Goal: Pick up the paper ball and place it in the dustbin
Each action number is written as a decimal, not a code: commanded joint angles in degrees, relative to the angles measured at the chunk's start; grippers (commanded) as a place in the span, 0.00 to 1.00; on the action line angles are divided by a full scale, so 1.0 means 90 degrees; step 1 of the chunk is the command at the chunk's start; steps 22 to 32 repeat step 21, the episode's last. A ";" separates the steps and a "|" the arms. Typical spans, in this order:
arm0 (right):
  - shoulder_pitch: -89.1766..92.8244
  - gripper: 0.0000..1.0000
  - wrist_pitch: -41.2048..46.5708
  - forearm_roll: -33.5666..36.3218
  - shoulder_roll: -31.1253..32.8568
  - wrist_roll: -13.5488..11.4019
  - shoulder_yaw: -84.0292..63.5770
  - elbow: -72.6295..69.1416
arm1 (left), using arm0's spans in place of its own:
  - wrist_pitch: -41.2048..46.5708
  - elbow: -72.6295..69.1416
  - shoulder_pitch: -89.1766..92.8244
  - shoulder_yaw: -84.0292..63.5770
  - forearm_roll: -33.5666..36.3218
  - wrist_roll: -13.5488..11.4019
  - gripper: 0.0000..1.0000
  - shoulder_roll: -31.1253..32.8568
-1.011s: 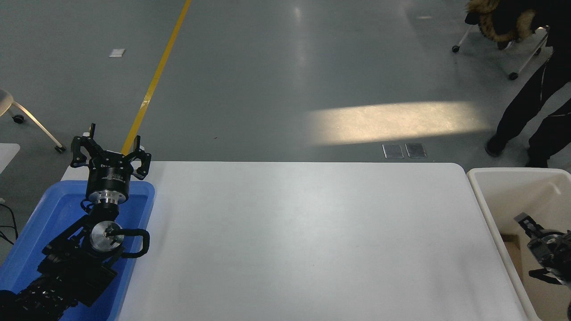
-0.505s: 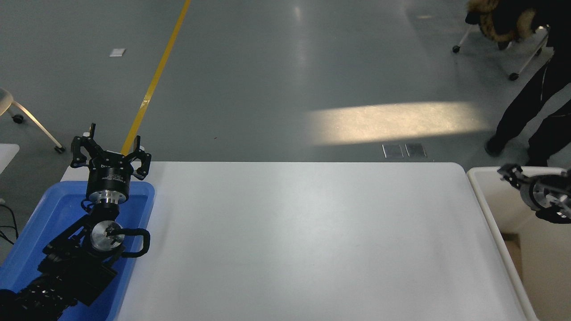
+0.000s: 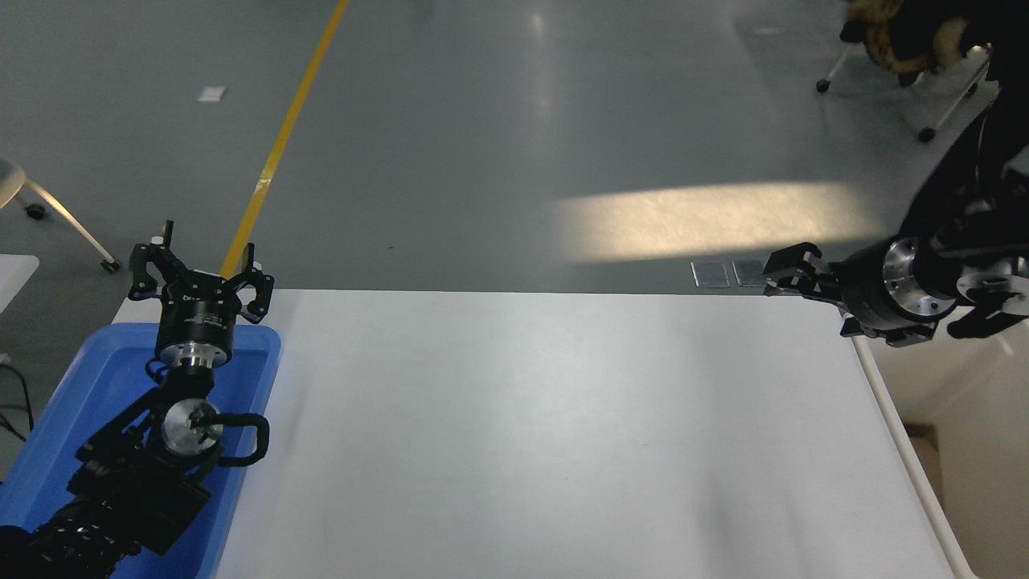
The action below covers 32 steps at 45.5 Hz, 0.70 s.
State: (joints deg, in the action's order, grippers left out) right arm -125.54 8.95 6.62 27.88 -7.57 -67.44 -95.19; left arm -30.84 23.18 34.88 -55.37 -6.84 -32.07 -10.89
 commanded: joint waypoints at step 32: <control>-0.2056 1.00 0.1994 0.1452 -0.0686 -0.0057 0.0003 -0.0534 | -0.0001 -0.0007 -0.0008 0.0000 -0.0002 -0.0001 0.99 -0.0001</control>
